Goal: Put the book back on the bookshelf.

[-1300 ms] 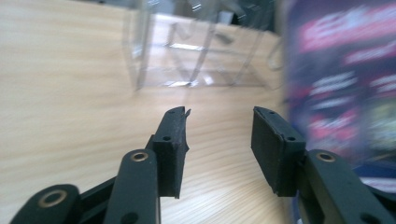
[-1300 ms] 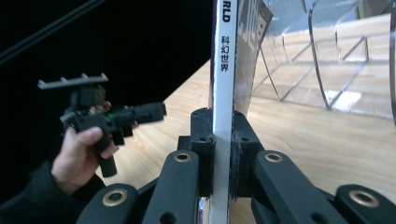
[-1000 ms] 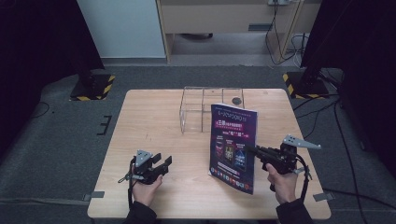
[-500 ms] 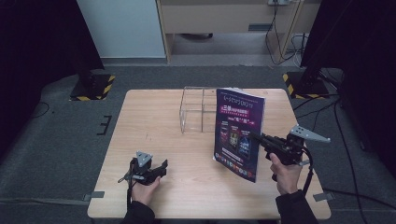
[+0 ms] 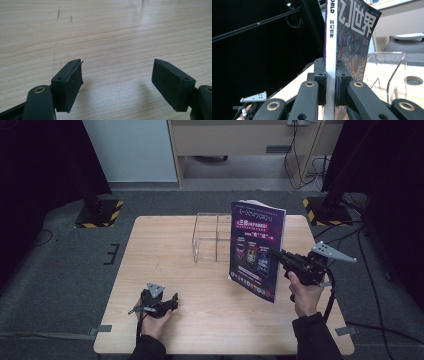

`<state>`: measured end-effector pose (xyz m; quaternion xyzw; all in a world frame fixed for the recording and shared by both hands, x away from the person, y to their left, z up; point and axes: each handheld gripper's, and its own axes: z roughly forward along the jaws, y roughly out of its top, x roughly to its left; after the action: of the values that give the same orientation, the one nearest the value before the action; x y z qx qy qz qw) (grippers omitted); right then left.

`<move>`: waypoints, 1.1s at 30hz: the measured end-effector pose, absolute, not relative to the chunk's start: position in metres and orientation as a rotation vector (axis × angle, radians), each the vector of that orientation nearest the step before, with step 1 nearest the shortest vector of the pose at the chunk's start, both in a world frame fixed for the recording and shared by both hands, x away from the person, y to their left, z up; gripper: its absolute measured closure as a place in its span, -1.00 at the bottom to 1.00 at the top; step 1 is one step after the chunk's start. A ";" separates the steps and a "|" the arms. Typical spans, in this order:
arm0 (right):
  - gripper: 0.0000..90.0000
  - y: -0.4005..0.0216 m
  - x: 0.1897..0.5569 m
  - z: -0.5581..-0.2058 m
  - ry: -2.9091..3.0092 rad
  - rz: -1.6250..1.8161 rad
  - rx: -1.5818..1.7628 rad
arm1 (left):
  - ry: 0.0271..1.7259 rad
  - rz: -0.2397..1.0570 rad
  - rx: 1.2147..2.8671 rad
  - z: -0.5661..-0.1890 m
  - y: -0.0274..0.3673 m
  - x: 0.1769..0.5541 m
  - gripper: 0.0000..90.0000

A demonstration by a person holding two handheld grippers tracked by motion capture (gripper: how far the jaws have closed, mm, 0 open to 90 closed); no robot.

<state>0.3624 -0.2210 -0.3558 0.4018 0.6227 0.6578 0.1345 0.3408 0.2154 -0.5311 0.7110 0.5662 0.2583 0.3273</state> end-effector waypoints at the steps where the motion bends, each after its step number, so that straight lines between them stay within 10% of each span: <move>1: 0.85 -0.221 0.363 -0.354 1.798 1.904 1.164 | 1.485 0.676 1.863 -0.532 0.216 0.341 -0.48; 33: 0.85 -0.227 0.392 -0.332 1.651 1.831 1.165 | 1.538 0.660 1.899 -0.535 0.215 0.345 -0.73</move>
<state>0.3922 -0.2270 -0.3320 0.4182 0.5926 0.6569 0.2059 0.3451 0.2153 -0.5353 0.7155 0.5795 0.2488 0.3007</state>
